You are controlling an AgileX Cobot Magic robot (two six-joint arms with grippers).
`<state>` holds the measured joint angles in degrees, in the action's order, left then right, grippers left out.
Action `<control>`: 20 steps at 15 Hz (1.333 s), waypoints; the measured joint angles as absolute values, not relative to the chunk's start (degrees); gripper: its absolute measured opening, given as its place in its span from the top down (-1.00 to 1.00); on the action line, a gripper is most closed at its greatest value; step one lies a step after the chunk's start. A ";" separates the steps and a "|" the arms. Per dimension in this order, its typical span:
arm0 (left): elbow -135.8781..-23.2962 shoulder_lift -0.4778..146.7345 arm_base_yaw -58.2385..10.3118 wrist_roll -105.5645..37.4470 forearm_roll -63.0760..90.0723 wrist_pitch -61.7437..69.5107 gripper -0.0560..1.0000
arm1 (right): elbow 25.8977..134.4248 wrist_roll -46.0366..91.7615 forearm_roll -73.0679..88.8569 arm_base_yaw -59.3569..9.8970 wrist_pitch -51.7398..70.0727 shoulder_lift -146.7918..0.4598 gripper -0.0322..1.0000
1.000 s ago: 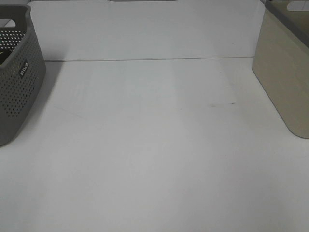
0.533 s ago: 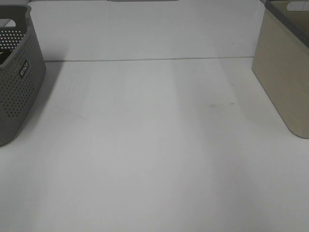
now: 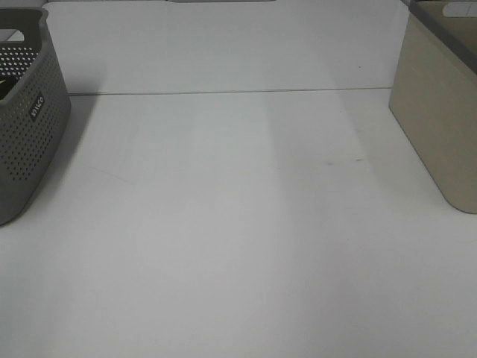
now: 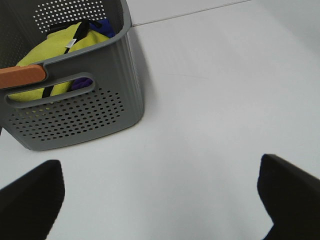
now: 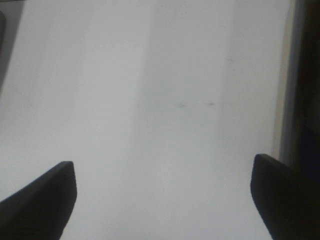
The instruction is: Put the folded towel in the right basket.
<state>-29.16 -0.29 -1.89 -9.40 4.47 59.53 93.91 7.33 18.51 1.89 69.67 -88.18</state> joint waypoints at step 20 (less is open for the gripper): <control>-29.16 -0.29 -1.89 -9.40 4.47 59.53 -0.97 | 29.16 0.00 0.80 1.83 61.71 -8.02 -0.75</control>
